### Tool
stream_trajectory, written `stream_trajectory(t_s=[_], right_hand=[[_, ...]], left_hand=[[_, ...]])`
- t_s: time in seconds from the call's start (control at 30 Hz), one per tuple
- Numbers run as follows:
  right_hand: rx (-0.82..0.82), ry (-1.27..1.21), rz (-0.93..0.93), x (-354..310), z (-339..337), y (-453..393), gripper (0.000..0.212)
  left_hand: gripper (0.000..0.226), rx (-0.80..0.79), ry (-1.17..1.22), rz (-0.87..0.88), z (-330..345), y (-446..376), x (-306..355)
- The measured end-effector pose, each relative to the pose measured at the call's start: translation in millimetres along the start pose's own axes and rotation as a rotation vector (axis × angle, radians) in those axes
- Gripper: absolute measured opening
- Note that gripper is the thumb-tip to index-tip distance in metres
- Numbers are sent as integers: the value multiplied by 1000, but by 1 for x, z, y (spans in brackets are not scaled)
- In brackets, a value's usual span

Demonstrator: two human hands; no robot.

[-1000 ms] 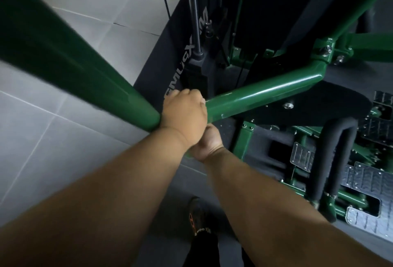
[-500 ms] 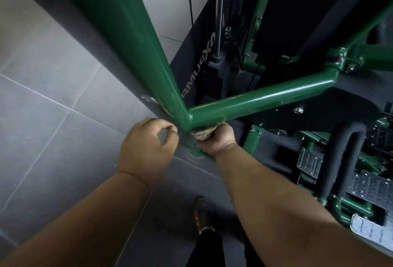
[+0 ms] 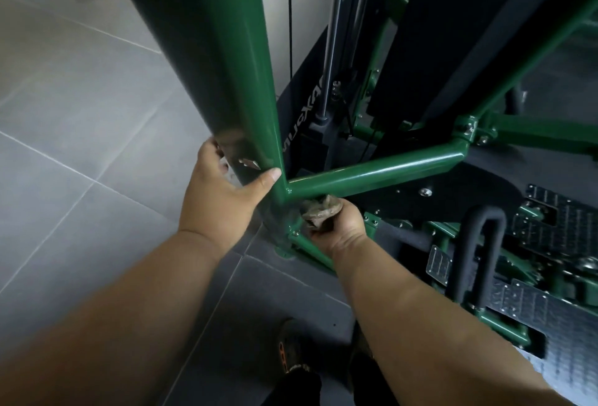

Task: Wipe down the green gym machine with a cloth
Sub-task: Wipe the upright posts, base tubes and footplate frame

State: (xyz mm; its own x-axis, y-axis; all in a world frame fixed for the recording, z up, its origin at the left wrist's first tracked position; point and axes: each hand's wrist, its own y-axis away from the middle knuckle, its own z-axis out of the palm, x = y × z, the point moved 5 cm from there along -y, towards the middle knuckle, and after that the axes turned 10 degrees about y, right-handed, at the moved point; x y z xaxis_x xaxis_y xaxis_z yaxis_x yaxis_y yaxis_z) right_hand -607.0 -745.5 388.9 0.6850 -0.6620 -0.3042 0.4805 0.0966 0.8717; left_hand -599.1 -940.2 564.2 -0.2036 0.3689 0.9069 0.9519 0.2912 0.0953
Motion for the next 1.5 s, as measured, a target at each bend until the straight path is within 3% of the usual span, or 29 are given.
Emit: stream_trajectory(t_s=[0.27, 0.47, 0.6, 0.87, 1.1, 1.27, 1.43, 1.5], right_hand=[[-113, -10, -123, -56, -3, 66, 40], [49, 73, -209, -91, -40, 103, 29], [111, 73, -244, -96, -84, 128, 43], [143, 68, -313, -111, -135, 189, 40], [35, 0, -329, -144, -154, 224, 30], [-38, 102, -341, -166, -182, 240, 33], [-61, 148, -305, -185, -222, 252, 35], [-54, 189, -317, -194, -241, 262, 36]], left_hand=[[81, -48, -162, -42, -7, 0, 13], [73, -46, -218, -71, -2, 8, 23], [71, -78, -260, -132, 6, 14, 18], [94, -264, -367, -194, -16, 0, 25], [111, -382, -424, -262, 48, 48, 34], [106, -362, -471, -265, 104, 81, 70], [77, -370, -468, -174, 157, 113, 101], [84, -385, -431, -160, 180, 130, 116]])
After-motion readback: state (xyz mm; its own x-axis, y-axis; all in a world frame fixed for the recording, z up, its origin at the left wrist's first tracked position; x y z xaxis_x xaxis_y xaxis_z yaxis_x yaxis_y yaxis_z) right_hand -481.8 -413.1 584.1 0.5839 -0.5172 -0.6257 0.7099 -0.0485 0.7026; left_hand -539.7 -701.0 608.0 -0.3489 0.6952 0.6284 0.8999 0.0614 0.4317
